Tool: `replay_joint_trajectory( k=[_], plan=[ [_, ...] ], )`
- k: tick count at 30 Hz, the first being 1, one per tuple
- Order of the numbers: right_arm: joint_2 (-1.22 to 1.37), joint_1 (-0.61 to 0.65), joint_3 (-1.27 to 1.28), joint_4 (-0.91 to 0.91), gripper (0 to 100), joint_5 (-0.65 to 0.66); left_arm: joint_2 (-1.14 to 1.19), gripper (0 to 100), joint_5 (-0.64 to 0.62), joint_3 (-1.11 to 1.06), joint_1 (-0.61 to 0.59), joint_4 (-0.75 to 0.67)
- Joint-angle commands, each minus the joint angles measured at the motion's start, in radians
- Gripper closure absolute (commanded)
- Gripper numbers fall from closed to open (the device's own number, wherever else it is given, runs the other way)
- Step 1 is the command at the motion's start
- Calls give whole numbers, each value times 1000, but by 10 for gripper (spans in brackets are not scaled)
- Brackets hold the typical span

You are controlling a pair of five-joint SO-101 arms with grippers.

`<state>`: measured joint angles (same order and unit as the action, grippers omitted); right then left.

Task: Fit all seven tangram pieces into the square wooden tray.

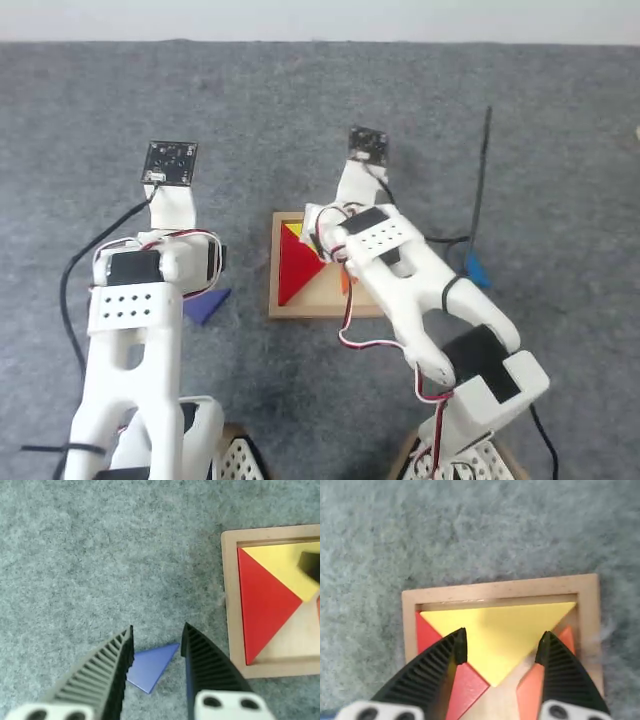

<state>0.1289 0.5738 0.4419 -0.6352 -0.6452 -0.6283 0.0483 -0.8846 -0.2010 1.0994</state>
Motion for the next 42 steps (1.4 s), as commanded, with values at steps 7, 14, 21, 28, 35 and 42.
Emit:
replay_joint_trajectory(
  k=[7, 14, 21, 28, 35, 42],
  plan=[
    [-31, -16, -20, 24, 764, 54, -5, 840, 9, 7, 3, -20],
    [-205, 16, 28, -134, 764, 51, -5, 840, 9, 7, 3, -20],
    [-246, 31, 201, -44, 764, 46, -5, 840, 9, 7, 3, -21],
    [-246, 31, 230, 22, 764, 51, -5, 840, 9, 7, 3, -20],
    [-163, -16, 210, 68, 764, 54, -5, 840, 9, 7, 3, -20],
    [-25, -76, 83, 68, 764, 123, -5, 840, 9, 7, 3, -20]
  ],
)
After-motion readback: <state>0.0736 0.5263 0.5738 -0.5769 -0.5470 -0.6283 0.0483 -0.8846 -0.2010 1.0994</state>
